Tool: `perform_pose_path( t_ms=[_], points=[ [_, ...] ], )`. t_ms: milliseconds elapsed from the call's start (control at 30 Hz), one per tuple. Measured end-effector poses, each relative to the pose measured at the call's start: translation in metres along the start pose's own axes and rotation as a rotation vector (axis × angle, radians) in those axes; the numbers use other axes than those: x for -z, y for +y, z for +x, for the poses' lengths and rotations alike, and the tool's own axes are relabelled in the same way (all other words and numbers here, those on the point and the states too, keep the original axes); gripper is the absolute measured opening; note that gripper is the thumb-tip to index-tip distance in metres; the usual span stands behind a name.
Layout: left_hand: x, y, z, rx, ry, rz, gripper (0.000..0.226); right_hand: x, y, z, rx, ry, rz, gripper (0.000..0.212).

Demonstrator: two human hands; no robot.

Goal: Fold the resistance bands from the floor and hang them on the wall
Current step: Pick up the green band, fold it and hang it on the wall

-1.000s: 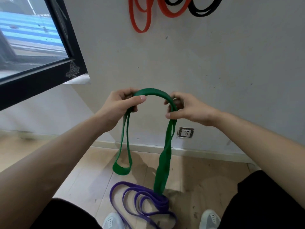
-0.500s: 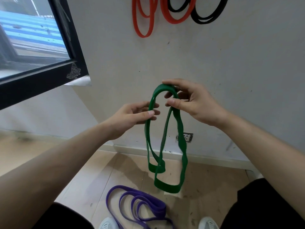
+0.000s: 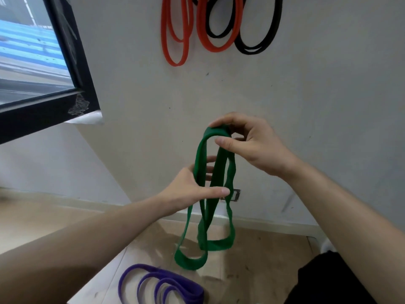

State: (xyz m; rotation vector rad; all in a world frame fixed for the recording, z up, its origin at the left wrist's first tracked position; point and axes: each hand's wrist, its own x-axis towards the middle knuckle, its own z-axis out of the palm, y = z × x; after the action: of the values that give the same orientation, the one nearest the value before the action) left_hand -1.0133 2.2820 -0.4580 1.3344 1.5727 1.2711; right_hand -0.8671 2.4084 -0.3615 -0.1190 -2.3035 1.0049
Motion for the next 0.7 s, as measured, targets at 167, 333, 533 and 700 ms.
perform_pose_path(
  t_ms=[167,333,533,700],
  points=[
    [-0.028,-0.004,0.010,0.003,0.207,-0.012,0.085,-0.001,-0.002,0.001,0.011,0.058,0.176,0.024],
    [-0.041,-0.012,0.017,-0.005,0.249,-0.085,0.060,-0.001,-0.002,0.002,0.000,0.134,0.337,0.021],
    [-0.027,-0.013,0.015,-0.044,0.174,-0.014,0.039,0.024,0.010,-0.003,-0.087,0.182,0.402,0.023],
    [-0.007,-0.025,0.014,-0.115,0.148,0.150,0.043,0.051,0.033,-0.009,-0.190,0.178,0.449,0.028]
  ],
)
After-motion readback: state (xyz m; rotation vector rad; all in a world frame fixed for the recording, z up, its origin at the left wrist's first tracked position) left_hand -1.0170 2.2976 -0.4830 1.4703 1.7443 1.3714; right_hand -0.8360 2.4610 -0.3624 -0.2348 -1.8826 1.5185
